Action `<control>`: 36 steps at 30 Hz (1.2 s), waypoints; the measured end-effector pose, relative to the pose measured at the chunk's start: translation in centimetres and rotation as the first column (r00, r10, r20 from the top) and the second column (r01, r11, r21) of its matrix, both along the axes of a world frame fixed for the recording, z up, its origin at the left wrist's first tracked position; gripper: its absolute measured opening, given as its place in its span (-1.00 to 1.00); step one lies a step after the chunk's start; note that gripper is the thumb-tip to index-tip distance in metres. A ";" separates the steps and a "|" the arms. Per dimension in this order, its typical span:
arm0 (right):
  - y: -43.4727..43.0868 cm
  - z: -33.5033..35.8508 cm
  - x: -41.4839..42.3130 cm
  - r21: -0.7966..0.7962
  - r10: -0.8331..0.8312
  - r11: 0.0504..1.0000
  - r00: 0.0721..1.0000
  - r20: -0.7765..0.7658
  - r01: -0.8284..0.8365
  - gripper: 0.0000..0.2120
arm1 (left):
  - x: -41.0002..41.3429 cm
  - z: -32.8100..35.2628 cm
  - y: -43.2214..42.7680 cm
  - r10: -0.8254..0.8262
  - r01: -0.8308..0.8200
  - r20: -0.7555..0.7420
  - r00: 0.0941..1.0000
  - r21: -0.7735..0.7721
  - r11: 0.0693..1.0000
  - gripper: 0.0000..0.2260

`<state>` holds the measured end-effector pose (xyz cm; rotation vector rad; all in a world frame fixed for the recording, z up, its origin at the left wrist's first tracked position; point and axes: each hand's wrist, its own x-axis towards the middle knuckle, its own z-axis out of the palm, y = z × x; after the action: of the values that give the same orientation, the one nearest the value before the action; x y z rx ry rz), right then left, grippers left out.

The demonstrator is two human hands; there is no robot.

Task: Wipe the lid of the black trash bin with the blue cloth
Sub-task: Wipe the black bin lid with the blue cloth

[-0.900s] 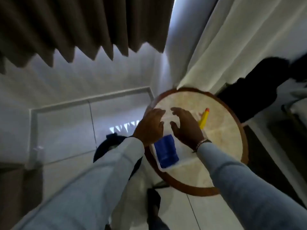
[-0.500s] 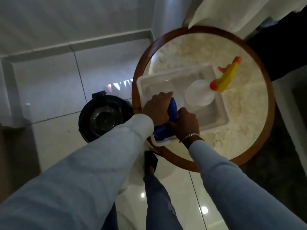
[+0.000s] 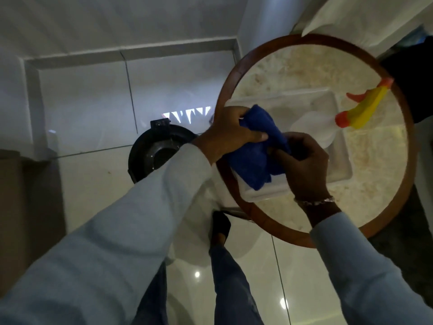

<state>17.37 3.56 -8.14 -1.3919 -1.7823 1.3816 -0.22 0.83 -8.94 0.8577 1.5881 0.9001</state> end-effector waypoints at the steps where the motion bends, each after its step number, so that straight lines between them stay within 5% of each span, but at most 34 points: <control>1: -0.8 0.3 -1.3 -0.020 0.010 1.000 0.999 -0.053 -0.011 -0.76 | -0.9 0.0 -1.4 0.058 -0.058 0.055 0.997 -0.003 0.998 -0.59; 6: -5.3 -1.7 -7.3 -0.036 0.119 0.991 0.978 -0.172 -0.127 -0.52 | -5.2 -3.1 -8.1 0.289 -0.307 0.302 0.909 0.015 0.951 -0.77; 9: -8.1 -6.3 -10.3 -0.160 0.129 0.975 0.979 -0.158 -0.154 -0.38 | -7.7 -7.4 -11.7 0.359 -0.369 0.200 0.912 0.017 0.929 -0.80; 13: -10.7 -14.9 -13.7 -0.219 0.100 0.969 0.993 -0.062 -0.111 -0.67 | -10.3 -14.8 -15.0 0.489 -0.489 0.120 0.864 -0.033 0.872 -0.60; 17: -10.4 -22.2 -15.2 -0.084 0.027 0.996 0.998 0.053 -0.023 -0.70 | -13.1 -21.0 -18.0 0.575 -0.592 0.182 0.797 0.054 0.804 -0.40; 21: -7.9 -26.7 -15.8 -0.004 -0.010 1.000 0.999 0.034 0.010 -0.74 | -15.3 -26.2 -20.9 0.292 -0.267 -0.269 0.918 0.126 0.956 0.03; 25: -6.8 -29.2 -16.8 0.168 0.086 0.978 0.971 0.223 -0.125 -0.61 | -16.4 -29.9 -21.0 -0.193 0.210 -0.582 0.790 -0.039 0.977 0.26; 29: -8.3 -30.7 -18.1 0.470 0.065 0.847 0.926 0.373 -0.249 -0.53 | -17.3 -31.5 -19.9 -0.292 0.324 -0.685 0.667 -0.086 0.942 0.30; 33: -10.7 -32.8 -18.6 0.400 0.218 0.721 0.733 0.645 -0.566 -0.42 | -18.1 -32.2 -19.4 -0.310 0.336 -0.747 0.588 -0.122 0.934 0.30; 36: -11.9 -33.6 -16.4 0.414 0.202 0.708 0.725 0.658 -0.573 -0.41 | -18.5 -32.6 -19.6 -0.326 0.364 -0.746 0.581 -0.120 0.923 0.30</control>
<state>0.99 -8.31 -41.71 -1.1335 -2.7552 0.4267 -18.76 -18.80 -41.52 1.6714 1.9866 0.2651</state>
